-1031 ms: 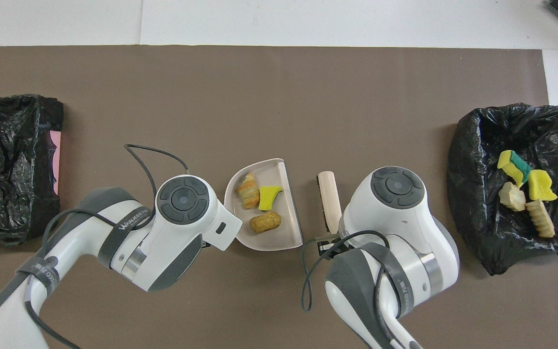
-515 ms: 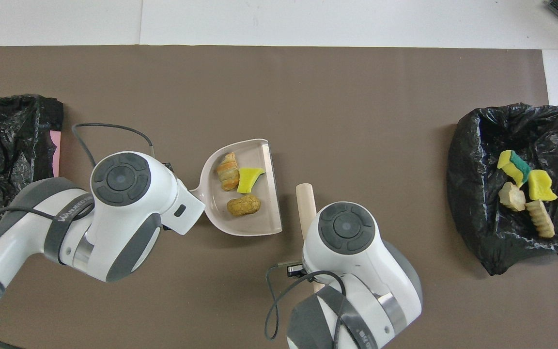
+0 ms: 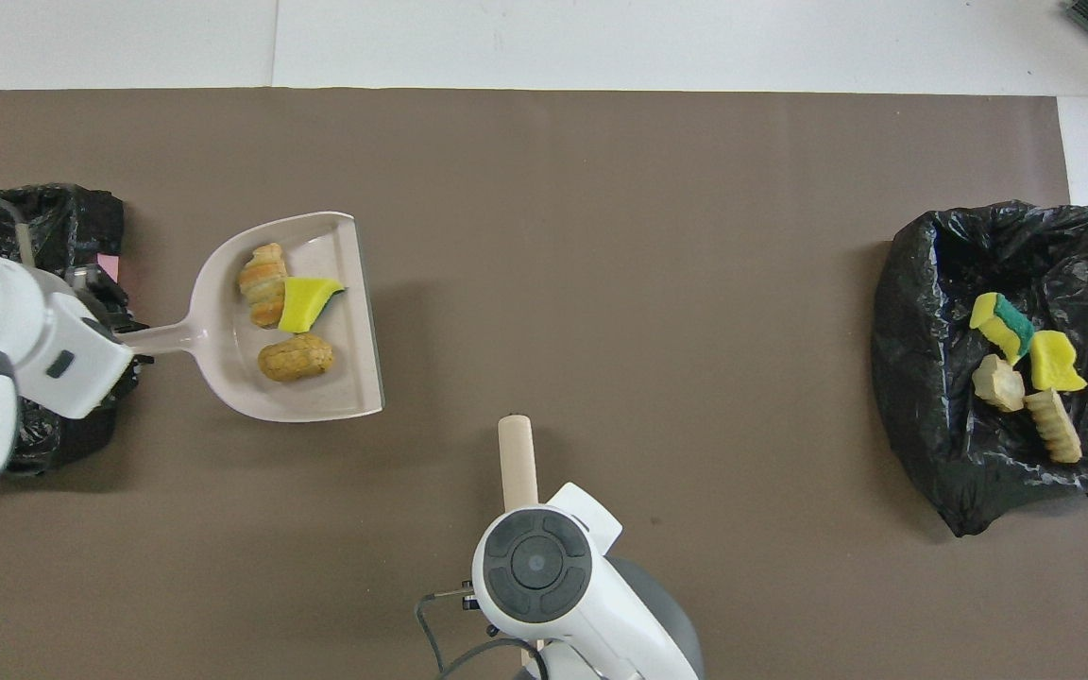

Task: Sweep and dump trash in bin
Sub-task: 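Carry the loaded dustpan over the black bag with the left gripper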

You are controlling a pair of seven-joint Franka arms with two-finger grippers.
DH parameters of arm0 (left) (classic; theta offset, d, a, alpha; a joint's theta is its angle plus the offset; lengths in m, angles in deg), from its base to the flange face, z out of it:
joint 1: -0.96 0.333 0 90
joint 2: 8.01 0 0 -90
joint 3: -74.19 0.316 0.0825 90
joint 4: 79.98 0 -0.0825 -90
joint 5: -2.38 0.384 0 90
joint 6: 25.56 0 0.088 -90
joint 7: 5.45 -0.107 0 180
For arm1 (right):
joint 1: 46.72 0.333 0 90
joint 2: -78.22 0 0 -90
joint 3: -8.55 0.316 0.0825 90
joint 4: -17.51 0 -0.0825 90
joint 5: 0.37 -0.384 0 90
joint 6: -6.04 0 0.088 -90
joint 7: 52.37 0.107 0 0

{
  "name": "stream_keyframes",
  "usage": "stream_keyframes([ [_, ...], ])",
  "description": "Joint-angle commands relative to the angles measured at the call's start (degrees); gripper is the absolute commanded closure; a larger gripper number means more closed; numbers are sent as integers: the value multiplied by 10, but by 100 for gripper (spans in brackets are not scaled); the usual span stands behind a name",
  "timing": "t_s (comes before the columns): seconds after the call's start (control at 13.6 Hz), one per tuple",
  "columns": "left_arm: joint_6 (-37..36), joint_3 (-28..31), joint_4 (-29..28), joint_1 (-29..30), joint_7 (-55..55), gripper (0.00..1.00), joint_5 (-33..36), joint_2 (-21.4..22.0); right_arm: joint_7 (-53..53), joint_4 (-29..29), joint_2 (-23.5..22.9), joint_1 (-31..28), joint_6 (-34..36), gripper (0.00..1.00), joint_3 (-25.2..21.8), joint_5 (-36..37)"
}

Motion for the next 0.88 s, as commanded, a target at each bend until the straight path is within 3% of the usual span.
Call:
stream_keyframes([
  [0.0,-9,92,38,-1,-99,100,-43,-7,37,3,-50,17,-51,100,0,-9],
  [0.07,-8,123,57,-1,-125,100,-60,-17,42,4,-58,22,-61,100,0,-9],
  [0.15,-16,151,88,-1,-142,100,-66,-34,43,9,-59,20,-52,69,0,-7],
  [0.22,-22,175,114,-1,-159,100,-67,-47,45,17,-62,17,-50,1,-1,-3],
  [0.37,-21,218,138,4,-195,100,-62,-61,47,52,-62,6,-24,0,-5,-2],
  [0.66,-9,239,217,40,-227,100,-38,-116,38,114,-54,-40,48,0,-6,7],
  [0.81,38,240,232,50,-228,100,17,-131,12,152,-52,-67,96,0,-7,25],
])
